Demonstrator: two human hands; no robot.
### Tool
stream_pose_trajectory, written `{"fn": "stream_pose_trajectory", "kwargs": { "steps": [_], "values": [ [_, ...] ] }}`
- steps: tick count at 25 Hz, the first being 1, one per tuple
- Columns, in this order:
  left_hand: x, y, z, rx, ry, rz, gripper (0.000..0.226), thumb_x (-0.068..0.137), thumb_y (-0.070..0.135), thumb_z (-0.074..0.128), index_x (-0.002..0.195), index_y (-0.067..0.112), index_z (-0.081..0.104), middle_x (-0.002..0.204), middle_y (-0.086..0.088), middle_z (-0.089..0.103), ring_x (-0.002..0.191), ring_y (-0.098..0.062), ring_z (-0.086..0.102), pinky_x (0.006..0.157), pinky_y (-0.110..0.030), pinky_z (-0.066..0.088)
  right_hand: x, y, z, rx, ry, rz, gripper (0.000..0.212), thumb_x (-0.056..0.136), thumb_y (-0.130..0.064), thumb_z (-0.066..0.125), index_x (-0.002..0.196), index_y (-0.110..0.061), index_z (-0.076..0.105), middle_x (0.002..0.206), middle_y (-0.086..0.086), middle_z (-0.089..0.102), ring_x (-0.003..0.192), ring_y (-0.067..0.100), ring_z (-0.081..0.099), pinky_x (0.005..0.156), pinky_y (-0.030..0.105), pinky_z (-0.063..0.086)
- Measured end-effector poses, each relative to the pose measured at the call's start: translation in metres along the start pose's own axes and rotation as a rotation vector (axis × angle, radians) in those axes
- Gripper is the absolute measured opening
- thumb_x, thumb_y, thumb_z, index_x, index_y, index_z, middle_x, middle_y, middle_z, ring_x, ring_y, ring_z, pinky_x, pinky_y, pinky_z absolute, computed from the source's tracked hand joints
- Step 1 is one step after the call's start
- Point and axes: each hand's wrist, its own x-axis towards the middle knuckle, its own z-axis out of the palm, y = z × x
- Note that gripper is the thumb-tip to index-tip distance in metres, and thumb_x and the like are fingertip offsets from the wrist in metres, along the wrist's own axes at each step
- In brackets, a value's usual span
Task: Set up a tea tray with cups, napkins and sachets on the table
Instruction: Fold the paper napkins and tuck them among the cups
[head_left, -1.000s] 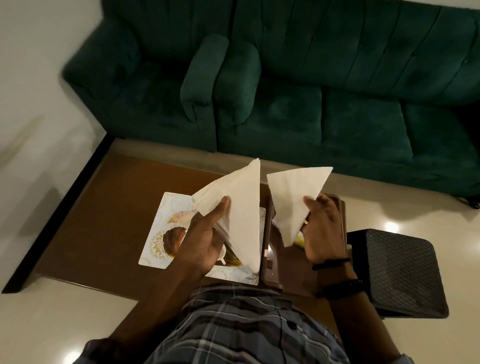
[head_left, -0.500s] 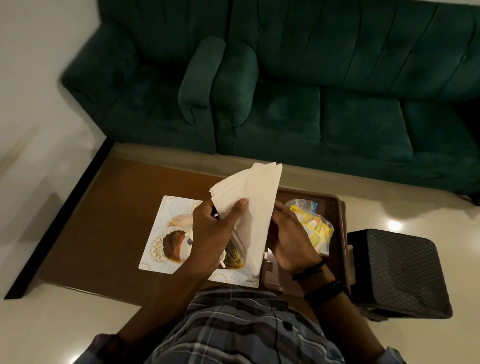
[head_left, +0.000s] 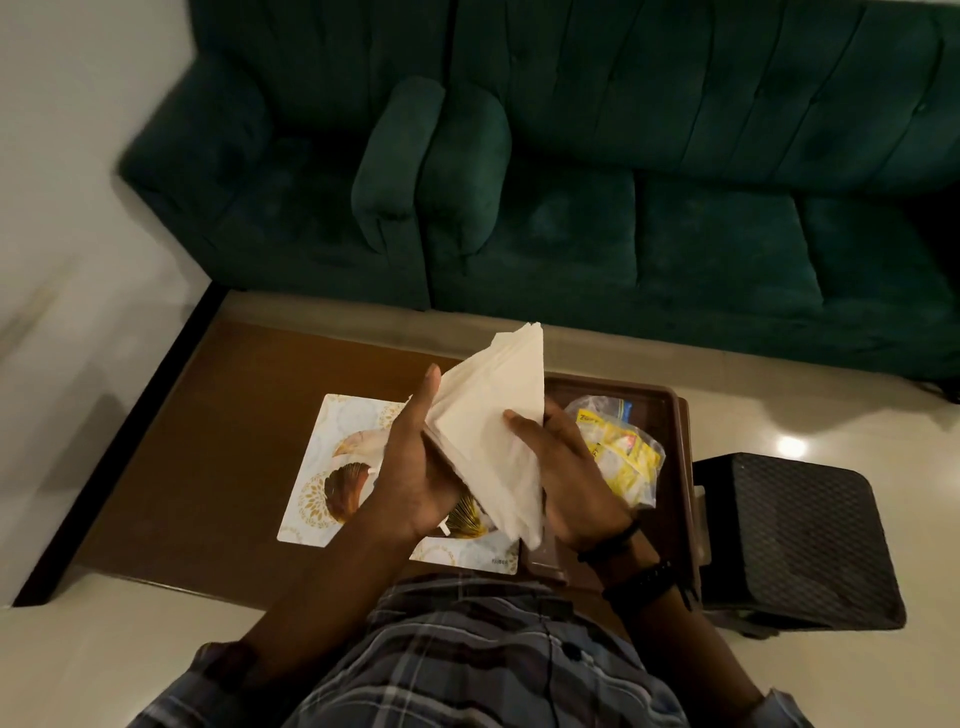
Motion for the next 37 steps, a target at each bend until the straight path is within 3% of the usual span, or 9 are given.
{"fn": "stream_pose_trajectory", "kwargs": {
  "steps": [3, 6, 13, 17, 20, 27, 29, 32, 37],
  "values": [
    [0.004, -0.007, 0.002, 0.016, -0.013, -0.019, 0.030, 0.091, 0.041, 0.055, 0.100, 0.020, 0.073, 0.094, -0.008, 0.075, 0.083, -0.022, 0.072, 0.078, -0.041, 0.058, 0.001, 0.004, 0.003, -0.323, 0.061, -0.131, 0.023, 0.095, -0.015, 0.056, 0.117, -0.009, 0.061, 0.110, 0.007, 0.070, 0.101, 0.018, 0.066, 0.081, 0.029, 0.056],
    [0.004, -0.008, 0.003, -0.011, 0.017, -0.005, 0.021, 0.094, 0.029, 0.055, 0.109, 0.018, 0.064, 0.093, -0.007, 0.077, 0.082, -0.021, 0.074, 0.073, -0.041, 0.061, 0.003, 0.001, -0.006, -0.547, 0.170, -0.287, 0.033, 0.086, -0.020, 0.069, 0.117, -0.011, 0.062, 0.110, 0.004, 0.069, 0.099, 0.016, 0.066, 0.079, 0.031, 0.057],
    [0.001, -0.005, 0.002, -0.084, 0.019, 0.000, 0.034, 0.094, 0.031, 0.054, 0.124, 0.015, 0.058, 0.107, -0.009, 0.074, 0.090, -0.023, 0.073, 0.067, -0.038, 0.059, 0.004, 0.000, -0.014, -0.504, 0.338, -0.382, 0.010, 0.081, -0.019, 0.075, 0.085, -0.023, 0.066, 0.083, -0.013, 0.069, 0.075, -0.005, 0.065, 0.067, 0.010, 0.052],
    [0.001, -0.002, -0.002, -0.081, 0.044, 0.058, 0.033, 0.094, 0.033, 0.054, 0.123, 0.017, 0.055, 0.101, -0.006, 0.075, 0.089, -0.022, 0.073, 0.069, -0.040, 0.060, 0.010, -0.006, -0.026, -0.037, 0.434, -0.282, 0.010, 0.091, -0.010, 0.061, 0.094, -0.011, 0.052, 0.087, 0.001, 0.065, 0.082, 0.013, 0.060, 0.069, 0.028, 0.050],
    [0.000, 0.006, -0.007, -0.034, 0.046, 0.093, 0.029, 0.092, 0.035, 0.057, 0.118, 0.023, 0.054, 0.098, -0.005, 0.073, 0.092, -0.022, 0.071, 0.081, -0.048, 0.058, 0.013, -0.010, -0.046, -0.011, 0.565, -0.235, 0.020, 0.094, -0.014, 0.056, 0.111, -0.007, 0.048, 0.100, 0.002, 0.064, 0.092, 0.020, 0.062, 0.074, 0.035, 0.054],
    [-0.001, -0.007, 0.017, 0.248, 0.240, 0.157, 0.034, 0.085, 0.032, 0.067, 0.115, 0.019, 0.059, 0.112, -0.003, 0.068, 0.105, -0.021, 0.062, 0.086, -0.041, 0.053, 0.008, -0.001, -0.012, -0.048, 0.093, -0.030, 0.030, 0.099, -0.016, 0.045, 0.096, -0.029, 0.071, 0.102, -0.001, 0.075, 0.097, 0.021, 0.068, 0.080, 0.035, 0.056],
    [-0.003, -0.007, 0.020, 0.309, 0.334, 0.213, 0.023, 0.084, 0.036, 0.068, 0.102, 0.025, 0.059, 0.104, 0.004, 0.066, 0.100, -0.017, 0.061, 0.078, -0.035, 0.052, 0.010, -0.002, -0.009, -0.055, 0.073, 0.031, 0.026, 0.099, -0.026, 0.046, 0.104, -0.029, 0.070, 0.112, 0.008, 0.071, 0.108, 0.031, 0.065, 0.085, 0.038, 0.054],
    [-0.005, -0.006, 0.019, 0.380, 0.376, 0.243, 0.033, 0.085, 0.041, 0.066, 0.111, 0.021, 0.060, 0.113, -0.004, 0.067, 0.106, -0.024, 0.062, 0.092, -0.047, 0.053, 0.008, -0.001, -0.009, -0.043, 0.015, 0.072, 0.046, 0.092, -0.048, 0.051, 0.124, -0.017, 0.061, 0.125, 0.012, 0.065, 0.119, 0.033, 0.059, 0.102, 0.051, 0.047],
    [-0.005, -0.001, 0.019, 0.519, 0.325, 0.316, 0.037, 0.084, 0.032, 0.068, 0.117, 0.016, 0.063, 0.118, -0.008, 0.067, 0.108, -0.027, 0.063, 0.091, -0.047, 0.054, 0.004, -0.007, -0.012, -0.321, 0.013, -0.167, 0.025, 0.090, -0.012, 0.064, 0.115, -0.007, 0.065, 0.111, 0.009, 0.072, 0.101, 0.025, 0.069, 0.091, 0.054, 0.054]
  ]
}}
